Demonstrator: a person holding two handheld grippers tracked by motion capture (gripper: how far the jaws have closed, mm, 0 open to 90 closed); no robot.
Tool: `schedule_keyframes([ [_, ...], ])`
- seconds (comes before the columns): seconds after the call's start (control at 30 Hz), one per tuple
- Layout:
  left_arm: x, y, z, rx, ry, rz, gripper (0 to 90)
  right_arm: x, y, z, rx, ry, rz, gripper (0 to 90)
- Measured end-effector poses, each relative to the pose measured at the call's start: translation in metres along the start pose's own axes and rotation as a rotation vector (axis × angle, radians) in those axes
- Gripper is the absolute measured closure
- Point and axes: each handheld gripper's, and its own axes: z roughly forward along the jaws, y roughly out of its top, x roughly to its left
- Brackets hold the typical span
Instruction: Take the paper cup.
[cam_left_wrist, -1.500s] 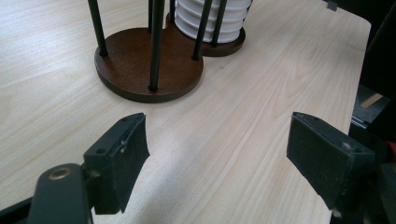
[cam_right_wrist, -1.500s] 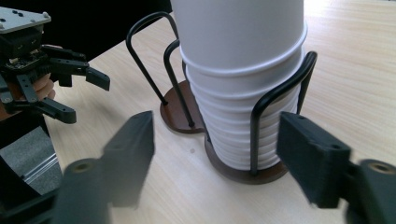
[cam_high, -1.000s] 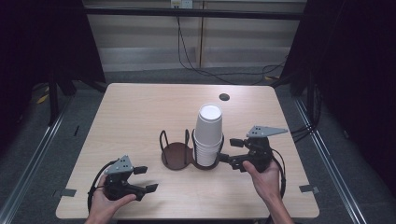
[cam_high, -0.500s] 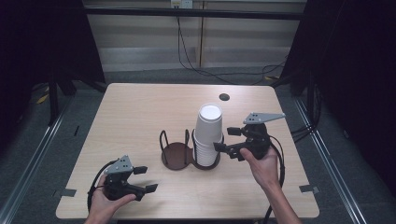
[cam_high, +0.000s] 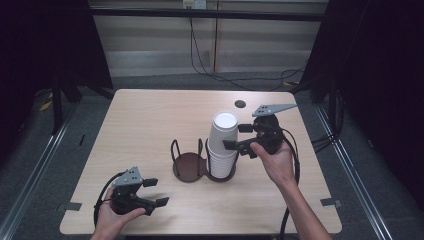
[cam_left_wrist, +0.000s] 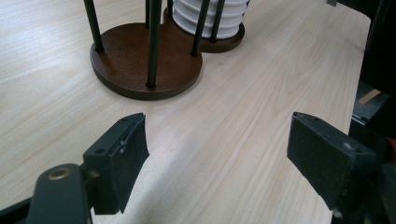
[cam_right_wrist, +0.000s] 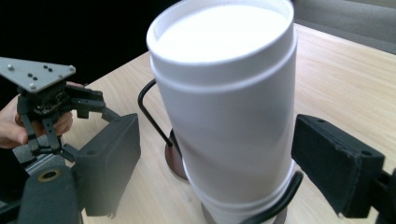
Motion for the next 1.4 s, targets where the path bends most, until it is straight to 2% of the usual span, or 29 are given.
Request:
schedule_keyframes([
  [0.17,0.000,0.000,0.001,0.002,-0.003,0.000,20.1,-0.003,0.012,0.004,0.021,0.017,-0.004,15.4],
  [0.3,0.000,0.000,0.001,0.002,-0.002,-0.003,19.8,-0.003,0.018,0.010,0.055,0.011,-0.015,14.2],
  [0.47,0.000,0.000,0.000,0.003,-0.003,-0.001,19.5,-0.001,0.026,0.014,0.069,-0.010,-0.036,14.3],
  [0.7,0.000,0.000,0.001,0.010,-0.006,-0.001,19.3,-0.005,0.034,0.020,0.107,-0.006,-0.044,14.8],
  [1.03,0.000,0.000,0.001,0.011,-0.007,-0.001,19.3,-0.004,0.037,0.030,0.113,-0.010,-0.062,16.5],
  [1.4,0.000,0.000,0.002,0.020,-0.012,-0.003,19.3,-0.001,0.040,0.029,0.120,-0.036,-0.108,20.5],
])
